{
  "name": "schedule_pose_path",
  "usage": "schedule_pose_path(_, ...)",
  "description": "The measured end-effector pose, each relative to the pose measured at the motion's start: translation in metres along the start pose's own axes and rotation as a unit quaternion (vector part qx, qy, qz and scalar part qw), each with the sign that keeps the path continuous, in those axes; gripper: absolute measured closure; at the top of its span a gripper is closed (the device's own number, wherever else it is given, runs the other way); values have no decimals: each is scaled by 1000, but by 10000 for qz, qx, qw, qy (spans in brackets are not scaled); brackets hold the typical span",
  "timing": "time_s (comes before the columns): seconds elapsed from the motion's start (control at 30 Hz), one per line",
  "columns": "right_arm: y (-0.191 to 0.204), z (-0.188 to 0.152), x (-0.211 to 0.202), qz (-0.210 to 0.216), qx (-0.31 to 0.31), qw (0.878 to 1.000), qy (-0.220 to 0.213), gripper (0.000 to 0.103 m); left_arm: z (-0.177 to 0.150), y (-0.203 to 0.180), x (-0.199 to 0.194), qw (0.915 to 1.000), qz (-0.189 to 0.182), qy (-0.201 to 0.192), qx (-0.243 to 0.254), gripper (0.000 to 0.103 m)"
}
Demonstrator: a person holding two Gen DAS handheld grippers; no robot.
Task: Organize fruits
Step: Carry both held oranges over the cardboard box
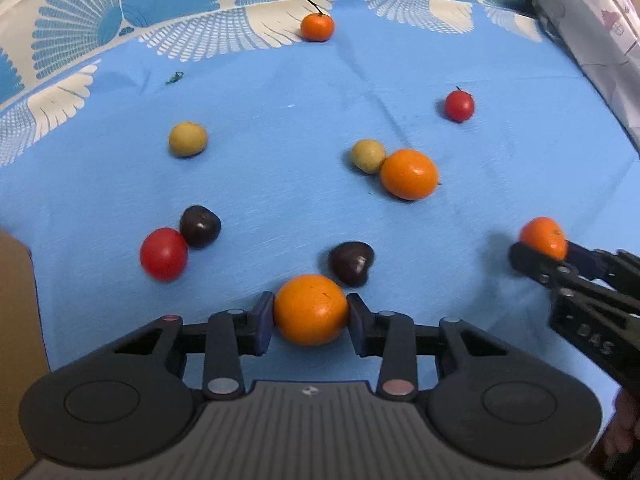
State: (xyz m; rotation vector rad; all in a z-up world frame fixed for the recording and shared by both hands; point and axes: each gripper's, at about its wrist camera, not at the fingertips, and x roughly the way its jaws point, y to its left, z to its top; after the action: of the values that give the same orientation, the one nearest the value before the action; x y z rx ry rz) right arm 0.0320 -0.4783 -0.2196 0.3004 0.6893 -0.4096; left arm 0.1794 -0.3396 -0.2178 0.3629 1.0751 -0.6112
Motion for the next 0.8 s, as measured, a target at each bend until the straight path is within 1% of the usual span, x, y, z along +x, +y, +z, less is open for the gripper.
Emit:
schedule_pose_path(0.1, 7, 3, -10, 59, -32, 9999, -96, 63, -6, -2, -13, 9998, 173, 56, -7, 61)
schedule_pose_path(0.2, 21, 9, -33, 201, -151, 9992, -299, 63, -14, -1, -36, 9992, 365, 117, -75, 61)
schedule_pose_path(0.3, 39, 16, -62, 434, -191, 9978, -471, 63, -27, 5, -72, 9983, 546, 86, -168, 61)
schedule_pose_path(0.43, 68, 18, -108, 750, -288, 9950, -597, 63, -52, 19, -129, 9973, 637, -44, -368, 61)
schedule_pose_path(0.6, 110, -1, -161, 1143, -433, 9913, -492, 63, -94, 50, -193, 9943, 804, -143, -689, 61)
schedule_pose_path(0.8, 168, -36, -214, 1575, -771, 9843, -217, 63, -148, 92, -248, 9896, 871, -153, -1133, 61)
